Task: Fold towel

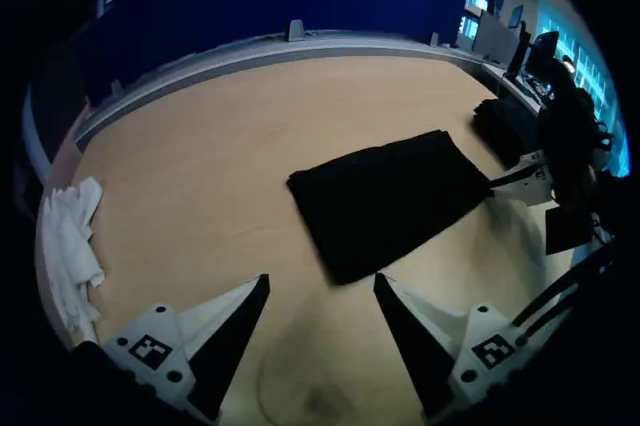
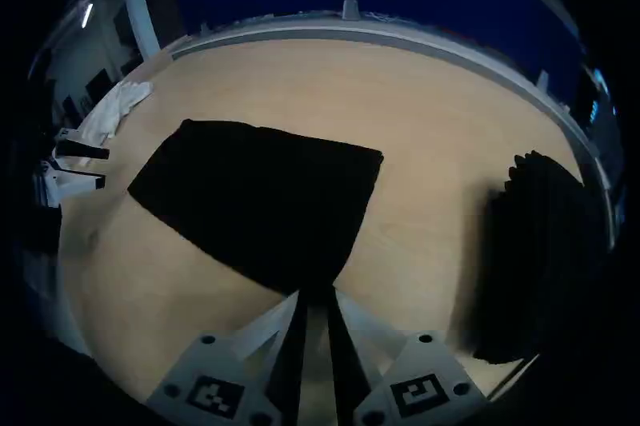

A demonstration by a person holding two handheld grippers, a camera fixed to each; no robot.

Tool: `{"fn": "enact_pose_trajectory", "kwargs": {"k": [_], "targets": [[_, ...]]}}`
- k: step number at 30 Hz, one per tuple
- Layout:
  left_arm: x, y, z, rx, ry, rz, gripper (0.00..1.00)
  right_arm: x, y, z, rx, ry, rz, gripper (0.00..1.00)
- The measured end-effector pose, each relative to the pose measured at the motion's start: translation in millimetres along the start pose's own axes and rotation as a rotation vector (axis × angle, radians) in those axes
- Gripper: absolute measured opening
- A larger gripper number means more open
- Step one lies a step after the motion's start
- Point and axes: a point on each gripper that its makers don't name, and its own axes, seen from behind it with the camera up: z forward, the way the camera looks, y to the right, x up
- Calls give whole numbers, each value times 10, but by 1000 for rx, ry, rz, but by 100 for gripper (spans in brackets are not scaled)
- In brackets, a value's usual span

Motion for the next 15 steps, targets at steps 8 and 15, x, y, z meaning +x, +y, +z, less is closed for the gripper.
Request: {"fn": "enact_pose_trajectory", "kwargs": {"k": [8, 15], "targets": [[-4, 5, 1, 1, -1, 5, 97, 36, -40, -7, 3, 19, -32, 12], [11, -9, -19, 0, 3, 2, 97, 93, -55, -48, 7, 38, -29, 11]]}}
